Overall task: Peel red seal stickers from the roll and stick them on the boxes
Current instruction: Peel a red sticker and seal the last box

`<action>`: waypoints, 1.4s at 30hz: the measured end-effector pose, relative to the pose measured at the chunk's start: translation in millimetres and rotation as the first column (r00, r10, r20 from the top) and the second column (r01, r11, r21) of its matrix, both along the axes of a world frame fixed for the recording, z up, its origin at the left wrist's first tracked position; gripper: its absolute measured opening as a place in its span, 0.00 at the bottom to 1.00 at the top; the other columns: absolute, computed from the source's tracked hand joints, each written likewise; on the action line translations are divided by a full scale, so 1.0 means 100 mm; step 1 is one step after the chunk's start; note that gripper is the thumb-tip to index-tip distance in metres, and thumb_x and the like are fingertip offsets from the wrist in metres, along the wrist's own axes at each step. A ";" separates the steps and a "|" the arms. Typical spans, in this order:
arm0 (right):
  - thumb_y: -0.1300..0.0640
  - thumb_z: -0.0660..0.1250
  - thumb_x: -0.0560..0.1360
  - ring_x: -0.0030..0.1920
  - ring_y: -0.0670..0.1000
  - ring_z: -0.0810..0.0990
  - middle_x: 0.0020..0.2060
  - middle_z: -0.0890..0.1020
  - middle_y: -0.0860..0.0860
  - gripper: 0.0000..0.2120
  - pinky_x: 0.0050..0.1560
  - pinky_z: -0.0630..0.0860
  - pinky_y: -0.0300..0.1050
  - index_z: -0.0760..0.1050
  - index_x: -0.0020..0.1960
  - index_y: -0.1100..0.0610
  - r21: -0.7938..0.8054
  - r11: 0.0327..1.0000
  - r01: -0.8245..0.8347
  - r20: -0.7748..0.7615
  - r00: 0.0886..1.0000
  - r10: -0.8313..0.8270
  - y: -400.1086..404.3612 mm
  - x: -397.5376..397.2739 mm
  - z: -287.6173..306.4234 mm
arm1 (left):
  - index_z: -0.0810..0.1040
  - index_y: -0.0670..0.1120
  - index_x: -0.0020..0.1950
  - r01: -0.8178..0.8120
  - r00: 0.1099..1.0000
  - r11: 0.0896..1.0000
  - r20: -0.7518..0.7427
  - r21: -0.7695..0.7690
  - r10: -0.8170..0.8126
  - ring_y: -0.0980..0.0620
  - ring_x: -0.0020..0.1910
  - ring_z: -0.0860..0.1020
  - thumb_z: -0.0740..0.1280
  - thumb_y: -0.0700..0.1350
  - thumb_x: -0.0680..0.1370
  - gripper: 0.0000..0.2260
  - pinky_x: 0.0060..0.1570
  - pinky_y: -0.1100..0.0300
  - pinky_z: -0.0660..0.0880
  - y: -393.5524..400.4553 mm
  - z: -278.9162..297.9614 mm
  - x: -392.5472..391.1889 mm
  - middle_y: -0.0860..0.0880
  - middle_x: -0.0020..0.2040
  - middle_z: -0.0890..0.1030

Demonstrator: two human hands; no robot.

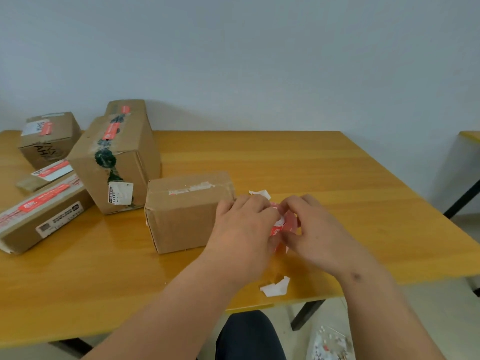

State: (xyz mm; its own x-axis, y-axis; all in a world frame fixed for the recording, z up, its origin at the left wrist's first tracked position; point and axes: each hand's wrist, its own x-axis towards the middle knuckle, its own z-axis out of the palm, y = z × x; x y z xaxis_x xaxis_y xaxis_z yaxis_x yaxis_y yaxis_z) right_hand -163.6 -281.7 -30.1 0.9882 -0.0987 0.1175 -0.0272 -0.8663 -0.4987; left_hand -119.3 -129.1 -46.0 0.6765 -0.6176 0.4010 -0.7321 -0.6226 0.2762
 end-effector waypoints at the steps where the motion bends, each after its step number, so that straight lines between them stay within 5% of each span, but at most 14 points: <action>1: 0.57 0.66 0.73 0.45 0.45 0.75 0.47 0.73 0.44 0.10 0.44 0.73 0.40 0.70 0.50 0.44 -0.004 1.000 -0.015 -0.010 1.000 0.015 -0.01 0.00 0.00 | 0.81 0.55 0.50 -0.011 1.000 1.000 0.028 0.028 0.010 0.49 0.52 0.76 0.72 0.48 0.68 0.11 0.45 0.56 0.53 -0.01 -0.03 0.03 0.55 0.51 0.79; 5: 0.54 0.68 0.75 0.41 0.43 0.78 0.41 0.81 0.44 0.06 0.40 0.73 0.35 0.75 0.50 0.46 0.186 0.982 -0.035 -0.076 0.996 0.050 -0.09 -0.06 0.08 | 0.79 0.54 0.43 -0.040 0.991 0.999 0.132 0.020 0.037 0.49 0.44 0.78 0.71 0.45 0.65 0.09 0.41 0.57 0.46 -0.05 -0.07 0.12 0.55 0.44 0.79; 8: 0.64 0.65 0.77 0.43 0.42 0.82 0.42 0.84 0.47 0.12 0.45 0.74 0.32 0.77 0.52 0.48 0.418 0.908 -0.033 -0.086 0.993 0.075 -0.15 -0.08 0.16 | 0.80 0.54 0.44 -0.043 0.993 0.999 0.114 0.023 0.041 0.49 0.46 0.78 0.75 0.41 0.61 0.15 0.42 0.57 0.51 -0.06 -0.06 0.16 0.55 0.45 0.80; 11: 0.68 0.66 0.73 0.41 0.41 0.78 0.43 0.82 0.46 0.16 0.41 0.73 0.31 0.77 0.49 0.47 0.331 0.943 -0.025 -0.012 0.999 0.030 -0.18 -0.04 0.12 | 0.80 0.53 0.49 -0.080 0.992 0.997 0.098 -0.021 0.082 0.47 0.51 0.78 0.76 0.35 0.57 0.24 0.44 0.55 0.54 -0.06 -0.09 0.15 0.52 0.52 0.80; 18: 0.61 0.75 0.69 0.46 0.39 0.71 0.45 0.71 0.42 0.11 0.47 0.70 0.35 0.77 0.40 0.47 0.213 0.976 -0.036 0.040 0.999 0.028 -0.11 0.05 -0.08 | 0.77 0.52 0.46 -0.125 0.988 0.981 0.076 -0.150 0.138 0.51 0.47 0.76 0.57 0.43 0.72 0.10 0.46 0.56 0.59 0.02 -0.15 0.05 0.55 0.48 0.77; 23: 0.61 0.74 0.70 0.56 0.44 0.67 0.49 0.71 0.43 0.07 0.53 0.60 0.24 0.79 0.41 0.49 0.158 0.986 -0.046 0.081 0.996 0.033 -0.08 0.04 -0.08 | 0.76 0.55 0.49 -0.107 0.994 0.976 0.017 -0.192 0.112 0.54 0.49 0.74 0.62 0.53 0.73 0.07 0.50 0.54 0.64 0.01 -0.19 -0.07 0.56 0.49 0.74; 28: 0.59 0.73 0.72 0.63 0.40 0.61 0.59 0.70 0.38 0.07 0.56 0.53 0.19 0.79 0.40 0.48 0.180 0.980 -0.090 0.058 0.995 0.081 -0.05 -0.02 0.03 | 0.77 0.54 0.48 -0.130 0.991 0.971 -0.045 -0.203 0.123 0.53 0.51 0.72 0.68 0.52 0.70 0.08 0.50 0.57 0.60 -0.02 -0.23 -0.08 0.55 0.51 0.72; 31: 0.56 0.73 0.72 0.65 0.40 0.62 0.60 0.71 0.36 0.05 0.63 0.57 0.29 0.79 0.41 0.46 0.210 0.970 -0.118 0.044 0.993 0.111 -0.03 -0.06 0.06 | 0.78 0.55 0.40 -0.137 0.987 0.963 -0.112 -0.233 0.113 0.52 0.51 0.72 0.68 0.50 0.72 0.01 0.48 0.57 0.57 -0.01 -0.19 -0.05 0.57 0.48 0.72; 34: 0.53 0.73 0.72 0.65 0.41 0.63 0.59 0.71 0.34 0.05 0.67 0.59 0.45 0.79 0.45 0.45 0.171 0.982 -0.081 0.034 0.997 0.076 -0.06 -0.06 0.07 | 0.72 0.62 0.33 -0.154 0.950 0.942 -0.307 -0.297 0.058 0.55 0.51 0.72 0.73 0.49 0.73 0.14 0.53 0.53 0.63 0.04 -0.11 -0.04 0.60 0.45 0.73; 37: 0.53 0.73 0.72 0.64 0.41 0.63 0.58 0.72 0.33 0.04 0.68 0.59 0.49 0.80 0.42 0.45 0.155 0.984 -0.083 0.035 0.996 0.078 -0.07 -0.05 0.08 | 0.77 0.60 0.34 -0.141 0.885 0.939 -0.466 -0.313 -0.022 0.59 0.46 0.73 0.72 0.54 0.73 0.09 0.54 0.46 0.71 0.11 -0.03 -0.03 0.61 0.42 0.76; 42: 0.54 0.73 0.73 0.64 0.42 0.63 0.57 0.72 0.33 0.02 0.68 0.60 0.49 0.80 0.43 0.48 0.112 0.988 -0.104 0.040 0.994 0.100 -0.03 -0.03 0.10 | 0.76 0.56 0.38 -0.082 0.875 0.972 -0.483 -0.222 -0.036 0.57 0.36 0.73 0.65 0.52 0.78 0.09 0.47 0.56 0.66 0.15 0.06 -0.04 0.55 0.34 0.76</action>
